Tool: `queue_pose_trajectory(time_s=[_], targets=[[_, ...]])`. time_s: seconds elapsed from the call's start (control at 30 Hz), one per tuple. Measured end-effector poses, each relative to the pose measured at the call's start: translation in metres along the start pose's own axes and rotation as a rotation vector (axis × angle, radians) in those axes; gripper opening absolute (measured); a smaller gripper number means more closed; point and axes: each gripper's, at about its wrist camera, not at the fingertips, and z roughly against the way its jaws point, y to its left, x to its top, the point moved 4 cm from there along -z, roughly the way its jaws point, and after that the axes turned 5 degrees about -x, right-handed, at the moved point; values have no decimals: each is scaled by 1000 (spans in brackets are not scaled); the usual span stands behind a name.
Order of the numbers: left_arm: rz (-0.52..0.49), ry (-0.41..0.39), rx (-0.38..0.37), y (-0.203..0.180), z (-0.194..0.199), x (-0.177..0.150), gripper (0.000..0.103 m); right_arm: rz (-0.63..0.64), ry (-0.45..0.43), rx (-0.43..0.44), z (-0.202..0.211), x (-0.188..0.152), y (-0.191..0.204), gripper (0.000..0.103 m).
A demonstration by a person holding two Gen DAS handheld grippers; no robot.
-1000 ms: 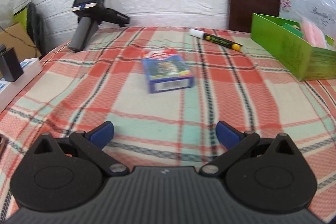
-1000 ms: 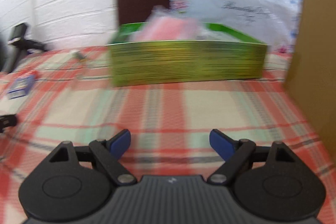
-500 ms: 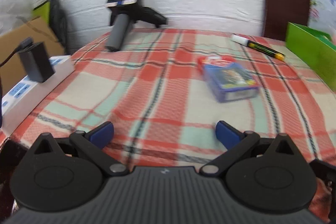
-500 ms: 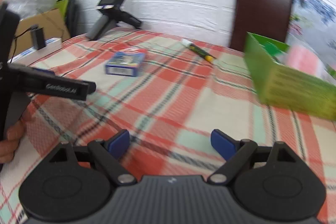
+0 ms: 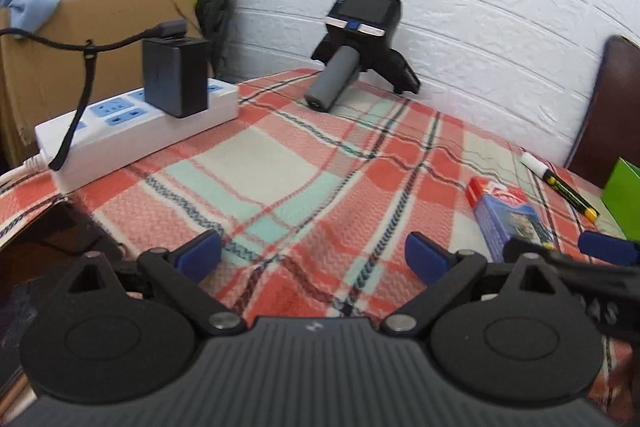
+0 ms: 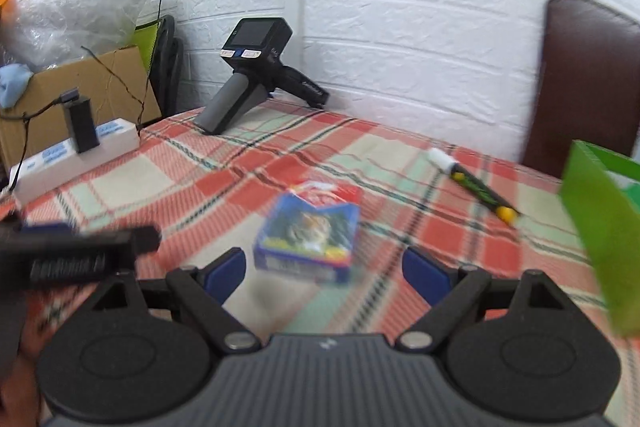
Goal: Organize objects
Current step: 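Grasp the tiger-print card box with the right gripper and lift it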
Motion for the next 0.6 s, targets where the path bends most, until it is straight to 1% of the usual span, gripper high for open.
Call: queue_pose_trajectory(time_s=[0.03,0.07,0.1,0.13,0.17,0.3,0.43,0.53,0.6], targets=[[-9,-3,-11,-1,0,0,103,-11,29,-2,-10,2,-1,90],[-20,-2,-5,-2,1,0,103,-19,74,7,-22,2,-2,86],[-26,-1,-4,-2,0,-1,103,-32,105,18,-29,1,-4,85],[-26,0,-4,-2,0,-1,103,-38,95,23,-29,2,-4,75],[-27,0,-3,-2,0,-1,103,-27,92,25,-27,2,-4,61],[-45,5,2,-4,-2,-1,103,-7,87,9,-11,-10,-9,61],[-64,13,9,-7,-4,-1,103,-9,94,-24,30,-38,-39,61],[-81,20,13,-9,-5,-1,103,-10,94,-87,73,-68,-73,61],[-100,32,15,-12,-5,-2,103,-47,92,-174,105,-90,-102,61]])
